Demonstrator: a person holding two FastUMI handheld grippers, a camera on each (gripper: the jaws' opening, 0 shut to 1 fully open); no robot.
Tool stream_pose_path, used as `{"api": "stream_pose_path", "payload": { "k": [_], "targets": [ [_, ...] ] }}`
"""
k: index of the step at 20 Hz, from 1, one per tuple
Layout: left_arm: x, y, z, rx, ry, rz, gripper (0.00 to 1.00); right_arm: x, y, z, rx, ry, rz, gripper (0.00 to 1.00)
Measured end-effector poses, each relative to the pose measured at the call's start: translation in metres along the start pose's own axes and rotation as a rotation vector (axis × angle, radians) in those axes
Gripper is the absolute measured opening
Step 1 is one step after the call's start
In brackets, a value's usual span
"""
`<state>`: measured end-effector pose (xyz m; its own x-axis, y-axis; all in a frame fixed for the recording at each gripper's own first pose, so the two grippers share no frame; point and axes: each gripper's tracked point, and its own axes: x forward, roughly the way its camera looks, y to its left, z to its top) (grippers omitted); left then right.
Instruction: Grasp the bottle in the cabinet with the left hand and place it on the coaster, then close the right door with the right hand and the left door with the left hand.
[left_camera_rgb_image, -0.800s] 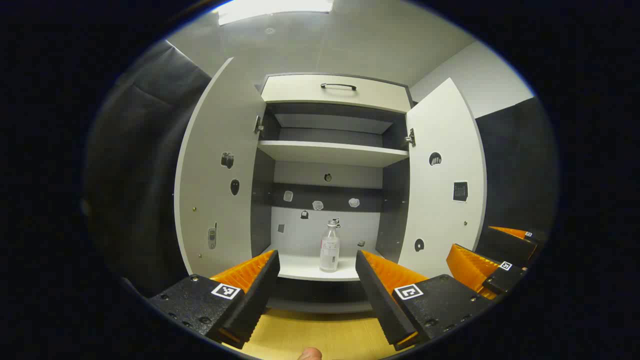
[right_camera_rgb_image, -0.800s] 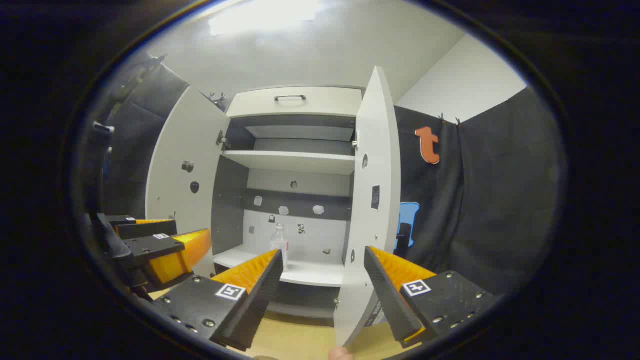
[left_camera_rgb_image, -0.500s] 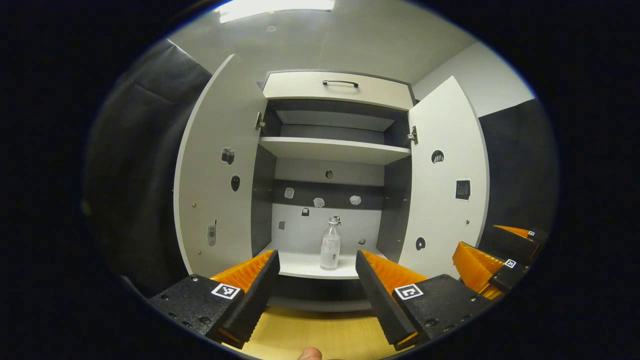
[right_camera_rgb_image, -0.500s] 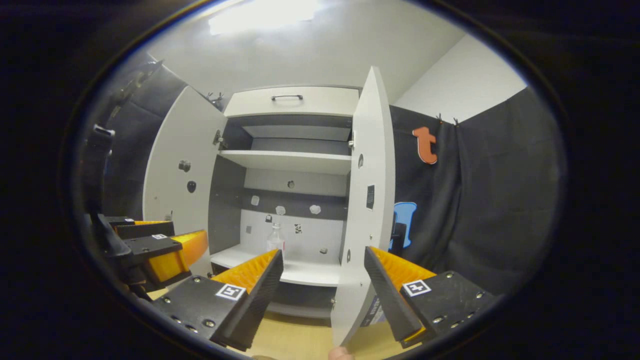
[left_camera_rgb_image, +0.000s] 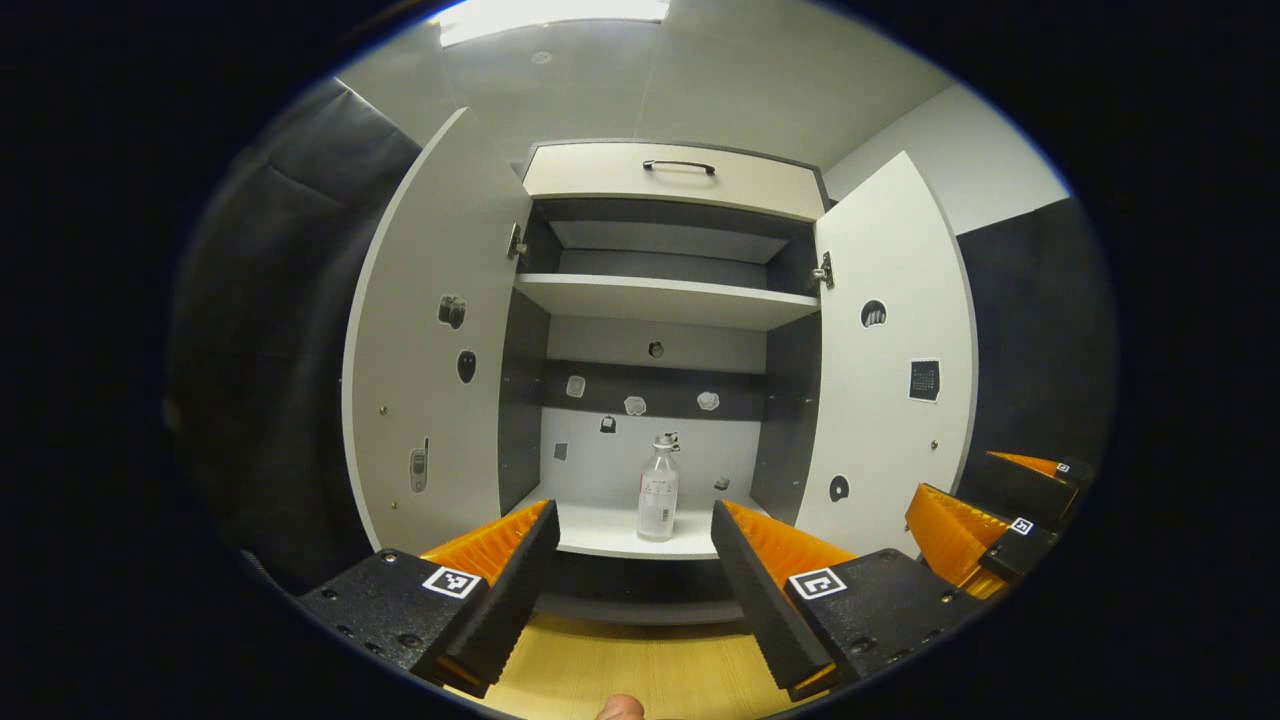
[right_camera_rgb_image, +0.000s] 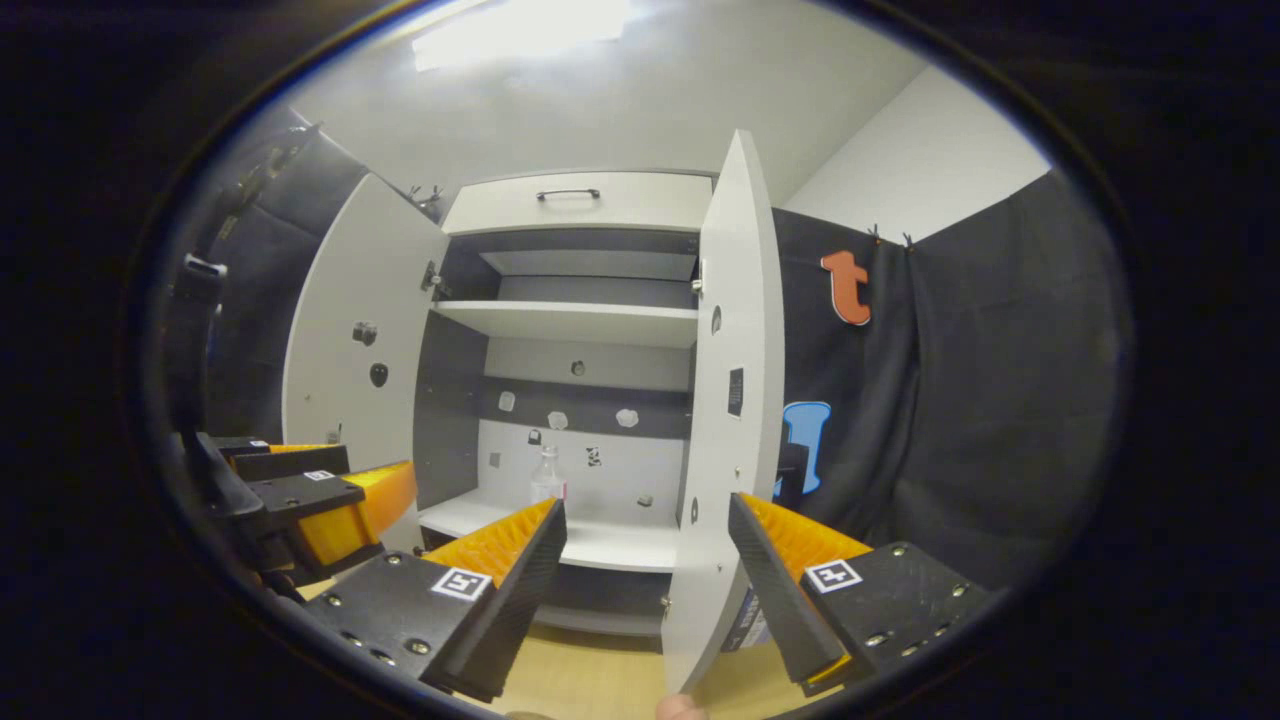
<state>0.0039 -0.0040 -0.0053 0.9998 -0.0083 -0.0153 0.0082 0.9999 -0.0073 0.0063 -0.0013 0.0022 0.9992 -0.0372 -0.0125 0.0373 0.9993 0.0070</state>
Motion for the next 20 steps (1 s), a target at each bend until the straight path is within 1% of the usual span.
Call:
{"api": "stream_pose_path", "payload": {
  "k": [1,4,5,6,9,12,15,20],
  "targets": [
    [0.001,-0.001,-0.001,0.0,0.003,-0.004,0.96,0.0,0.0,0.0,0.002,0.002,-0.002,0.98],
    [0.01,-0.003,-0.005,0.012,0.014,-0.015,0.96,0.001,-0.002,0.0,0.002,0.005,-0.015,0.98],
    [0.016,-0.004,-0.006,0.018,0.015,-0.02,0.96,0.001,-0.003,0.0,0.0,0.004,-0.022,0.93],
    [0.025,-0.004,-0.006,0.025,0.012,-0.023,0.96,0.002,-0.003,0.0,-0.003,0.004,-0.033,0.98],
    [0.059,-0.005,-0.006,0.047,0.0,-0.038,0.96,0.005,-0.008,-0.001,-0.011,0.003,-0.076,0.98],
    [0.1,-0.008,-0.013,0.053,0.006,-0.048,0.96,0.007,-0.013,-0.002,-0.019,0.001,-0.144,0.98],
    [0.148,-0.008,-0.029,0.056,0.036,-0.045,0.96,0.009,-0.02,-0.002,-0.026,0.004,-0.23,0.98],
    [0.229,-0.009,-0.064,0.07,0.096,-0.033,0.96,0.003,-0.05,-0.004,-0.063,0.018,-0.384,0.98]
  ]
}}
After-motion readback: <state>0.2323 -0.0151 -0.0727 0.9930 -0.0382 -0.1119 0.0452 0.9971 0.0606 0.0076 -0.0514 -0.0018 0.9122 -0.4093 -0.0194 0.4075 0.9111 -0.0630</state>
